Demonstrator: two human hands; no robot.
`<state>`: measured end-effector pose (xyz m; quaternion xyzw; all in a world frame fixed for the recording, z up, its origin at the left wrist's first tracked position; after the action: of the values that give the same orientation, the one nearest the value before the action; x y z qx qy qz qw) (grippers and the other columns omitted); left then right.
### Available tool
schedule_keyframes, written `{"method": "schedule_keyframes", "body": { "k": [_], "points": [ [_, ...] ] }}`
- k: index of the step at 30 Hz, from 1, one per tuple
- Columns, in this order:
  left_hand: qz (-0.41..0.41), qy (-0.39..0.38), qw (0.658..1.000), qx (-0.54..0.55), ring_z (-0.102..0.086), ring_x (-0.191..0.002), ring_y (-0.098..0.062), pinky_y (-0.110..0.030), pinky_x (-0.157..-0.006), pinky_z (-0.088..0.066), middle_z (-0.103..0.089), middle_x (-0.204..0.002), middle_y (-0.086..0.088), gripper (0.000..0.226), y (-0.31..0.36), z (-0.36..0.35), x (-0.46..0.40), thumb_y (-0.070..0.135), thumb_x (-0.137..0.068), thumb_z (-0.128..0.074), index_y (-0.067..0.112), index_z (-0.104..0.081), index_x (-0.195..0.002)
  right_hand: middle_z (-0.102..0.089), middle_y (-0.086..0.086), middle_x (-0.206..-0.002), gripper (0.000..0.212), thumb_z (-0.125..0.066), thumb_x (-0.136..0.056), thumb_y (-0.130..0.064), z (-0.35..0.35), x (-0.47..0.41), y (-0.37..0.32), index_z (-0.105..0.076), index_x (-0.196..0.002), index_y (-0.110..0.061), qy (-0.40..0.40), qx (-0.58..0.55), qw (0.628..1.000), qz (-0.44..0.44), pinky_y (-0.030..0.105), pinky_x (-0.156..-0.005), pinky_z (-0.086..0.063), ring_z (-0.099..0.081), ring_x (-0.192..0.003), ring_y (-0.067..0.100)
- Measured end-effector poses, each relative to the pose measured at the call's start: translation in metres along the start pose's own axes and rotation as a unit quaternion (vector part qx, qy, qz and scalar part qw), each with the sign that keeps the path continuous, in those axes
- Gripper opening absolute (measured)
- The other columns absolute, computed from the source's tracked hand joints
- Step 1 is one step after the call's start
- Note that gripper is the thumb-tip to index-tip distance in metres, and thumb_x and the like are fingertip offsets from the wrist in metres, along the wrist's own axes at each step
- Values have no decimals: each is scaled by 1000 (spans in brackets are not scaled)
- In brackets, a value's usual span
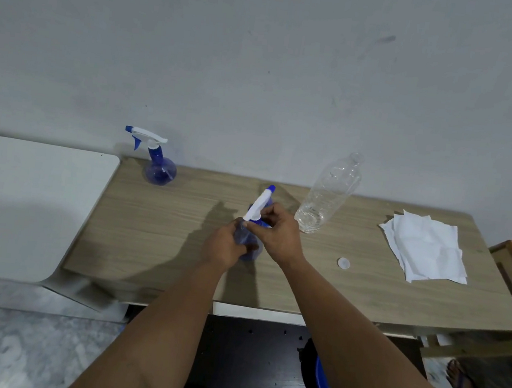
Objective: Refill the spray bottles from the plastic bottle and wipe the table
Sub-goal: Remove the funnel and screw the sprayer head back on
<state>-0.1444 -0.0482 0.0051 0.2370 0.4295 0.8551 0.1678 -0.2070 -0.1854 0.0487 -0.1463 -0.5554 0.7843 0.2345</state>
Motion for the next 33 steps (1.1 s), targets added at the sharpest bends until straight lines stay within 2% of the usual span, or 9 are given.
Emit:
{"method": "schedule_keyframes", "body": {
  "k": [4,6,9,13,17,22,26,29,33],
  "points": [
    [6,11,999,-35,-69,-89,-25,-27,-68,-44,-73,-97,-2,34,1,1,0,21,-78,-76,24,-67,-111,-79,-8,-102,51,-98,-67,-31,-7,5,0,-70,-107,-22,16,-13,1000,-1,29,-90,-60,-74,-98,5],
    [-8,8,1000,-10,-69,-82,-16,-24,-66,-48,-73,-91,7,34,1,2,0,24,-78,-78,30,-66,-109,-78,-7,-105,45,-91,-75,-32,-9,6,-1,-72,-114,-22,-2,-9,1000,23,37,-94,-60,-74,-101,10],
    [-21,7,1000,0,-62,-72,-5,-9,-55,-38,-66,-77,14,16,4,3,2,33,-87,-73,33,-61,-98,-76,-8,-104,28,-78,-86,-28,-7,7,1,-74,-113,-23,-19,10,999,41,48,-96,-58,-72,-101,14],
    [-13,6,1000,-6,-61,-77,-17,-26,-61,-37,-64,-84,8,33,8,3,4,18,-77,-77,24,-64,-107,-79,-7,-100,35,-89,-78,-24,-4,3,6,-69,-107,-21,-7,-10,1000,-9,43,-94,-60,-75,-98,8],
    [-15,3,1000,7,-64,-77,-12,-18,-57,-39,-65,-81,15,36,5,2,2,22,-76,-80,31,-63,-107,-78,-5,-106,41,-87,-79,-25,-4,5,1,-69,-116,-21,-17,-14,1000,22,42,-96,-59,-75,-102,14],
    [-12,4,1000,18,-60,-72,-8,-9,-54,-38,-64,-82,13,39,5,2,5,14,-77,-76,25,-64,-112,-79,-4,-103,35,-89,-79,-14,-2,4,4,-66,-105,-22,-15,-22,1000,-4,35,-92,-60,-75,-99,11],
    [-4,2,1000,21,-67,-82,-13,-27,-70,-51,-70,-88,13,42,2,0,4,29,-71,-82,35,-63,-107,-78,-2,-103,30,-84,-83,-10,-2,6,3,-70,-109,-17,-18,-12,1000,18,35,-89,-59,-74,-99,16],
    [2,1,1000,23,-67,-84,-16,-29,-68,-47,-70,-91,10,40,0,-2,3,30,-70,-83,31,-62,-103,-76,1,-95,30,-88,-80,-14,2,9,6,-61,-92,-22,1,-24,1000,-3,35,-86,-60,-74,-90,16],
    [-1,4,1000,28,-66,-85,-15,-29,-70,-46,-69,-91,10,41,-1,-2,3,31,-70,-83,31,-62,-105,-78,-2,-106,33,-85,-82,-18,0,11,2,-66,-106,-34,-10,-30,999,11,36,-93,-60,-75,-101,15]
  ]
}}
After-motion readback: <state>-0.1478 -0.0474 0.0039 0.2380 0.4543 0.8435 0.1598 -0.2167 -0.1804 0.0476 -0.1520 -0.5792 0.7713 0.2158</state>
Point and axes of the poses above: each hand's wrist, its own x-axis away from the middle knuckle, its own z-axis out of the back of the hand, y = z × x, the point moved 7 cm from there along -x, towards the middle knuckle
